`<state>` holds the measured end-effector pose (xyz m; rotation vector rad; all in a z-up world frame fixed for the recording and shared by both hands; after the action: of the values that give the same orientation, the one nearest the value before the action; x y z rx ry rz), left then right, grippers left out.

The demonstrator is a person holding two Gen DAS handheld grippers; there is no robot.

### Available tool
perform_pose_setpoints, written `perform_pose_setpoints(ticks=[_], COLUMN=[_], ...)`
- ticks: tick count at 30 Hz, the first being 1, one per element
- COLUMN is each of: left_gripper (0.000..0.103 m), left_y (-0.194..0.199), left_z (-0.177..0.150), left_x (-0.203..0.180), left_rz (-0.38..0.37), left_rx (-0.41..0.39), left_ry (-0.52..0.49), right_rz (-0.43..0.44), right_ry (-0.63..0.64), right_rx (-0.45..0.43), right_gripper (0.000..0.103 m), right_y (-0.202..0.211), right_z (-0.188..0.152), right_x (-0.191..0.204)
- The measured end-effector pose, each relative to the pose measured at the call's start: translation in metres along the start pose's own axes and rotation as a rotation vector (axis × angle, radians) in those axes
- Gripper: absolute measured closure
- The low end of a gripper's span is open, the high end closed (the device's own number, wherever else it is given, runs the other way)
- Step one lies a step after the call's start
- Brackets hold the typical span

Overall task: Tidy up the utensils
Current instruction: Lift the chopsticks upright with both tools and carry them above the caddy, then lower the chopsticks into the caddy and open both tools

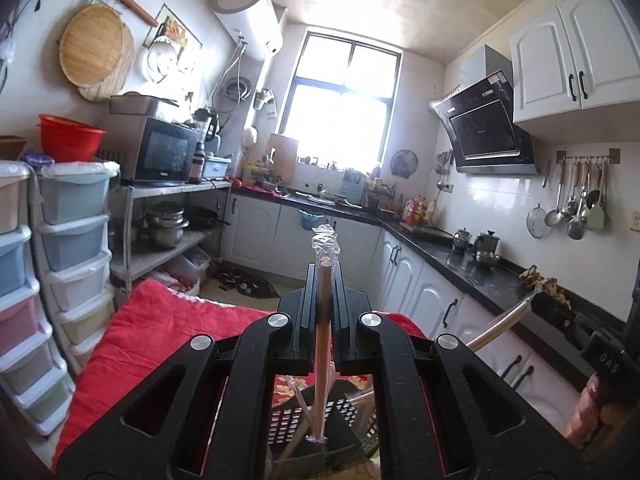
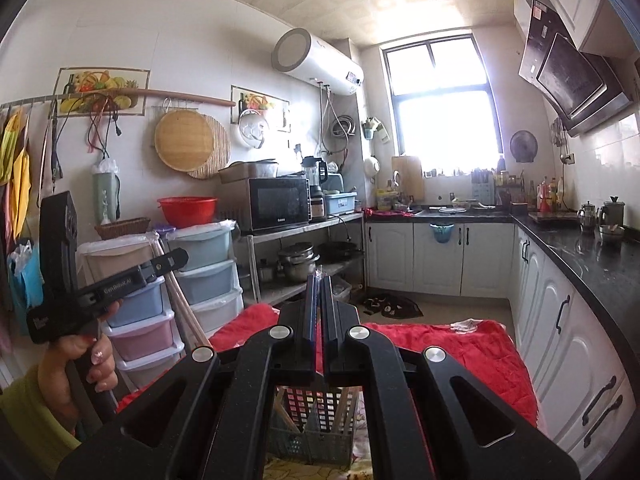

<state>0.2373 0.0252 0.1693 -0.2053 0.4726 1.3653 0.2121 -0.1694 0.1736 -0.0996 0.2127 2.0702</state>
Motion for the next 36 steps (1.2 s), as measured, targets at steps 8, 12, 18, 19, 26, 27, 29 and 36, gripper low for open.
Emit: perform_pose_setpoints(ticks=[8, 12, 18, 19, 26, 27, 29, 36], left_gripper=[0.100, 0.100, 0.100, 0.100, 0.100, 0.100, 0.100, 0.100], left_y=[-0.008, -0.013, -0.022, -0.024, -0.032, -0.033, -0.036, -0.041], left_z=[-0.008, -0.014, -0.024, -0.026, -0.036, -0.038, -0.042, -0.056], left_x=[0.006, 0.012, 0.018, 0.020, 0.025, 0.026, 0.029, 0.034], left_rz=[0.027, 0.043, 0.061, 0.064, 0.074, 0.075, 0.077, 0.078], left_rx=[-0.006, -0.002, 0.003, 0.006, 0.015, 0.018, 0.025, 0.050], left_ry=[-0.019, -0.020, -0.024, -0.026, -0.029, -0.027, -0.025, -0.008], right_rz=[-0.022, -0.015, -0.010, -0.009, -0.008, -0.008, -0.008, -0.011], right_ry=[0.041, 0.037, 0.029, 0.028, 0.017, 0.015, 0.011, 0.004], right_rx=[0.004, 0.026, 0.056, 0.062, 0.096, 0.100, 0.108, 0.138], right_gripper=[0.101, 0.101, 0.101, 0.101, 0.101, 0.101, 0.101, 0.101], right_y=[-0.010, -0.018, -0.027, -0.029, -0.039, -0.041, -0.044, -0.053], right_z=[0.000, -0.008, -0.021, -0.023, -0.036, -0.037, -0.041, -0.055], right_x=[0.006, 0.008, 0.009, 0.010, 0.009, 0.010, 0.009, 0.011])
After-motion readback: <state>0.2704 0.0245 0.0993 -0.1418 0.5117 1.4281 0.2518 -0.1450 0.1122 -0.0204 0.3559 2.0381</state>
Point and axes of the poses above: each gripper's, at about its wrist camera, not at the fingertips, and y roughly against the way its jaws point, x to its left, z to its top, the point moved 8 cm from there along -y, roughly the way its jaws point, and after that the axes turned 14 degrees about y, right-handed, at the moved point
